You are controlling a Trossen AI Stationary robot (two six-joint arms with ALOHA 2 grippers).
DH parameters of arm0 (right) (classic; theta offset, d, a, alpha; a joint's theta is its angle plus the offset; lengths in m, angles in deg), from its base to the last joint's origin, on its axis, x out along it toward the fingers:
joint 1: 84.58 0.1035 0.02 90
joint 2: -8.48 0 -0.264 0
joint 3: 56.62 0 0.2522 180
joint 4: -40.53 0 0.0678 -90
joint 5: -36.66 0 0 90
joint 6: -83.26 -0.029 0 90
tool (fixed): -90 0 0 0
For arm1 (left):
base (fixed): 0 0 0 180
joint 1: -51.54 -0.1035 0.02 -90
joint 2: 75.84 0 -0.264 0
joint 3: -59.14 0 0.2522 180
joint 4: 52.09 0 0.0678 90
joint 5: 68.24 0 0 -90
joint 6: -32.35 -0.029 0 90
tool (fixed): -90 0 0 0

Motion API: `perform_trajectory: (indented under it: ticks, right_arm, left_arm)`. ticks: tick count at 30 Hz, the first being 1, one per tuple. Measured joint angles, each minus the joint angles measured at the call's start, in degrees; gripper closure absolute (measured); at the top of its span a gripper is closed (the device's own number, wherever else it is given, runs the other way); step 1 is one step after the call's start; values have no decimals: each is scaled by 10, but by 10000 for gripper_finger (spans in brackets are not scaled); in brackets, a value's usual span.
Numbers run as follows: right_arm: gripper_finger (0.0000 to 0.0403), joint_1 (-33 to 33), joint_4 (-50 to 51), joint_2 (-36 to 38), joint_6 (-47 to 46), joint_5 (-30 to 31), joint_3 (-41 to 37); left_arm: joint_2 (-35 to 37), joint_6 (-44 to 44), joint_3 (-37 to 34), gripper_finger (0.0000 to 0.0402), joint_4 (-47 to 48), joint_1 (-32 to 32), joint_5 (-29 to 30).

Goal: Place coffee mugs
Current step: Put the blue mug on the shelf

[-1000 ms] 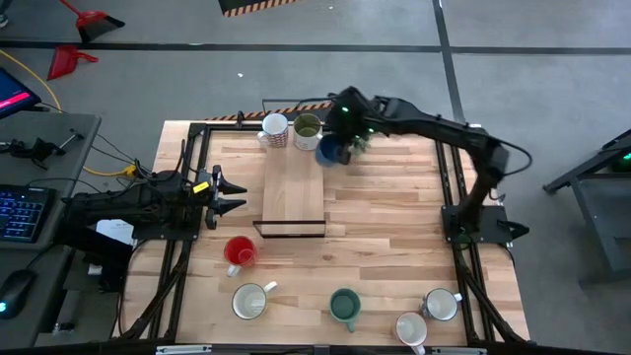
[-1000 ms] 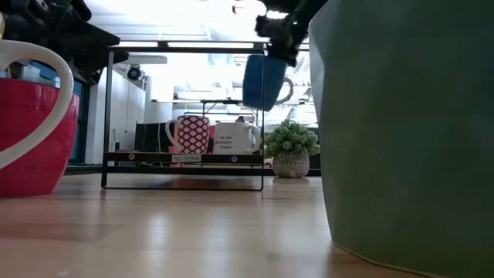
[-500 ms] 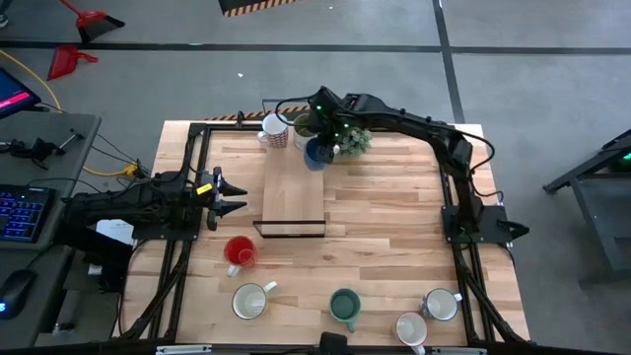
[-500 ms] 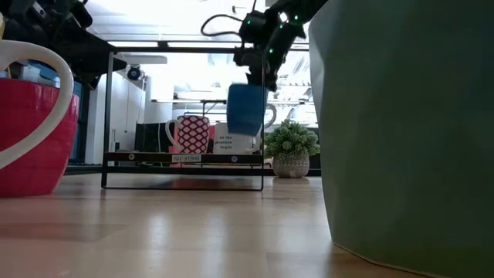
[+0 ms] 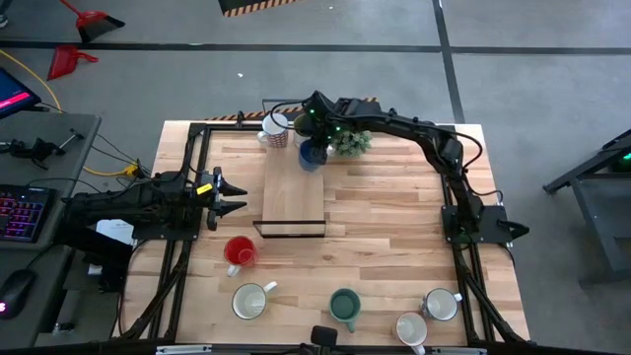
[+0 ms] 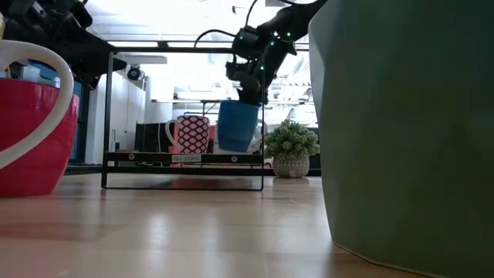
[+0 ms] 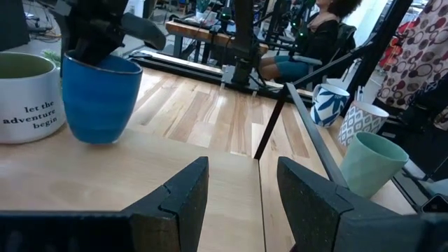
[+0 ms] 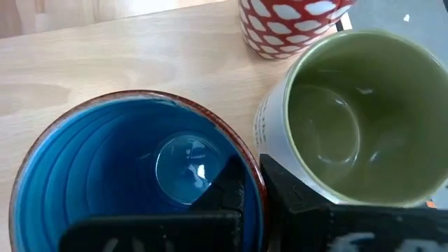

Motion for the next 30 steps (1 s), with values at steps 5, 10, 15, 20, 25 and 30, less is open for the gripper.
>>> perform_trajectory:
  ticks: [5, 10, 15, 20, 25, 30]
  right_arm:
    - [403, 1, -2, -6, 2, 0, 0]
    - [403, 1, 1, -6, 3, -1, 0]
    - [403, 4, 7, -6, 8, 0, -6]
    - [403, 8, -1, -3, 10, 3, -21]
    - [398, 8, -9, -4, 7, 3, -17]
    - [374, 9, -10, -6, 11, 2, -4]
  left_arm:
    - [0, 0, 0, 243, 0, 0, 0]
    - [0, 0, 0, 243, 0, 0, 0]
    - [0, 0, 0, 243, 1, 0, 0]
    - [0, 0, 0, 243, 3, 0, 0]
    - [0, 0, 0, 243, 3, 0, 0]
    - [0, 0, 0, 243, 4, 0, 0]
